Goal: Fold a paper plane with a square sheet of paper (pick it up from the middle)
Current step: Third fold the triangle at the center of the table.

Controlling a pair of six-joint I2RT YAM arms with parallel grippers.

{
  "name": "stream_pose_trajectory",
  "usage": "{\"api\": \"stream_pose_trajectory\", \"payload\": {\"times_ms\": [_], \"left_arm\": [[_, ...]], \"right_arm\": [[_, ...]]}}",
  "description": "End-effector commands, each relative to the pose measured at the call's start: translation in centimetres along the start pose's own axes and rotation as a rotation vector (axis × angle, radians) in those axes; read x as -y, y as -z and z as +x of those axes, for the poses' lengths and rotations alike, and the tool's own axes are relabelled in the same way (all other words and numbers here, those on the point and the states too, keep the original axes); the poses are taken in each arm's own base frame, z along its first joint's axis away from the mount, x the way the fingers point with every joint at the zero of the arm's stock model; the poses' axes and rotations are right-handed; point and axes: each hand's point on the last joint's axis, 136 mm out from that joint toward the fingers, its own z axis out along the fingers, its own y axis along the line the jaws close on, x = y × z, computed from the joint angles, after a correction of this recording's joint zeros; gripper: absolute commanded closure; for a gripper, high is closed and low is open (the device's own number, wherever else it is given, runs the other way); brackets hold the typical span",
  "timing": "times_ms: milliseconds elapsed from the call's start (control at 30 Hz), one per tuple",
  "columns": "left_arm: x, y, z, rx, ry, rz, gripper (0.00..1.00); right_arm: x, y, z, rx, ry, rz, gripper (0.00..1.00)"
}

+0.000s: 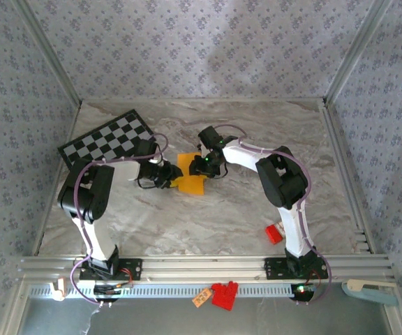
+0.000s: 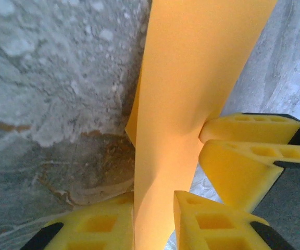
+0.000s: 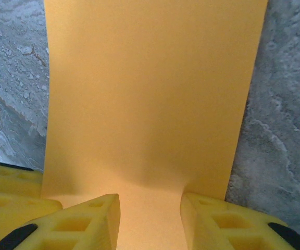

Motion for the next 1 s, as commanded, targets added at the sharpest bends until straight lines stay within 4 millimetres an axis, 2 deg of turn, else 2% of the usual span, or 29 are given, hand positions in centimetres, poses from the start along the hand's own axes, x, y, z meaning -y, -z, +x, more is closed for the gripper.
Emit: {"api": "stream_pose_trajectory", "payload": {"times_ms": [0, 200, 333, 500, 633, 767, 833, 967], "left_arm": [[0.3, -0.1, -0.5, -0.006, 0.016, 0.008, 0.77], [0.4, -0.4, -0.9, -0.010, 0.030, 0.019, 0.83], [0.5, -0.3, -1.0, -0.007, 0.039, 0.022, 0.90], [0.9, 0.2, -0.8, -0.006, 0.071, 0.017, 0.94], [1.6, 0.6, -0.6, -0.008, 0.093, 0.008, 0.94], [2.2, 0.9, -0.5, -0.010, 0.117, -0.002, 0.94], [2.4, 1.0, -0.5, -0.010, 0.141, -0.011, 0.94], [2.4, 1.1, -0.6, -0.001, 0.159, -0.024, 0.94]], "right_arm": [[1.6, -0.3, 0.9, -0.021, -0.016, 0.043, 0.61], [0.9, 0.1, 0.4, -0.001, 0.017, 0.017, 0.59], [-0.1, 1.4, -0.5, 0.041, 0.061, -0.009, 0.57], [-2.5, 5.5, -2.1, 0.177, 0.226, -0.039, 0.44], [-2.7, 8.0, -2.2, 0.285, 0.379, -0.008, 0.36], [-2.6, 8.9, -1.4, 0.364, 0.538, 0.053, 0.33], [-3.2, 9.1, -0.7, 0.390, 0.637, 0.071, 0.32], [-4.5, 7.9, 2.3, 0.375, 0.832, 0.074, 0.29]]}}
